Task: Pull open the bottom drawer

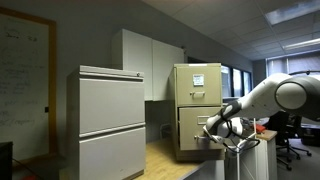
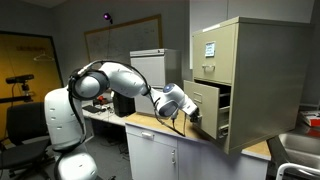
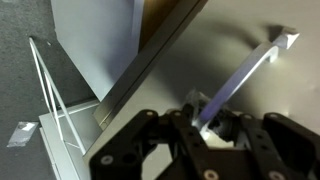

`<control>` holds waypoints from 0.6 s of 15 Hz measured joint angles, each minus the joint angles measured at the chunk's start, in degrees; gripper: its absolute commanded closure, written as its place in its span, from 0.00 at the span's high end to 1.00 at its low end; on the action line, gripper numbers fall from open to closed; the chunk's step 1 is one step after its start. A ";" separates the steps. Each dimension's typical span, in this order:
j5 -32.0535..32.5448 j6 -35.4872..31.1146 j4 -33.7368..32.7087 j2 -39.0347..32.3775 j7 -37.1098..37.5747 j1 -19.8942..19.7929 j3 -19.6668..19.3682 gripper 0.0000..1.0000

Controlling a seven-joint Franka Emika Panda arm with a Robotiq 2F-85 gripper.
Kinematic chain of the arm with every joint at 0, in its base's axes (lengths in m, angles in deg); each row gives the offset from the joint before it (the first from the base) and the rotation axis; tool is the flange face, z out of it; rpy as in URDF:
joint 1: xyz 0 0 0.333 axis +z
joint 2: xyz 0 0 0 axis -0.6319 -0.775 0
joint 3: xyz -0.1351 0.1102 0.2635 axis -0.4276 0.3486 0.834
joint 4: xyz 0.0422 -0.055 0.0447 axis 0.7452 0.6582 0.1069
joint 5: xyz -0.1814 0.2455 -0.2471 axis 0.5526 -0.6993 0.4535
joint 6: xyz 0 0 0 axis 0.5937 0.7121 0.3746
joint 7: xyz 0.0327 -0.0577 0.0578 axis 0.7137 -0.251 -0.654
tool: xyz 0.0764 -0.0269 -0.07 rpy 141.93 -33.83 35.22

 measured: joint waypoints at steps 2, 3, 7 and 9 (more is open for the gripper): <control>1.58 -0.86 4.03 3.31 0.73 0.14 0.13 0.03; 2.70 -1.33 6.04 4.97 1.46 0.10 0.27 0.03; 8.59 -2.56 14.05 11.92 5.51 -2.08 2.44 0.03; 11.84 -2.54 17.95 15.62 8.08 -5.01 5.26 0.03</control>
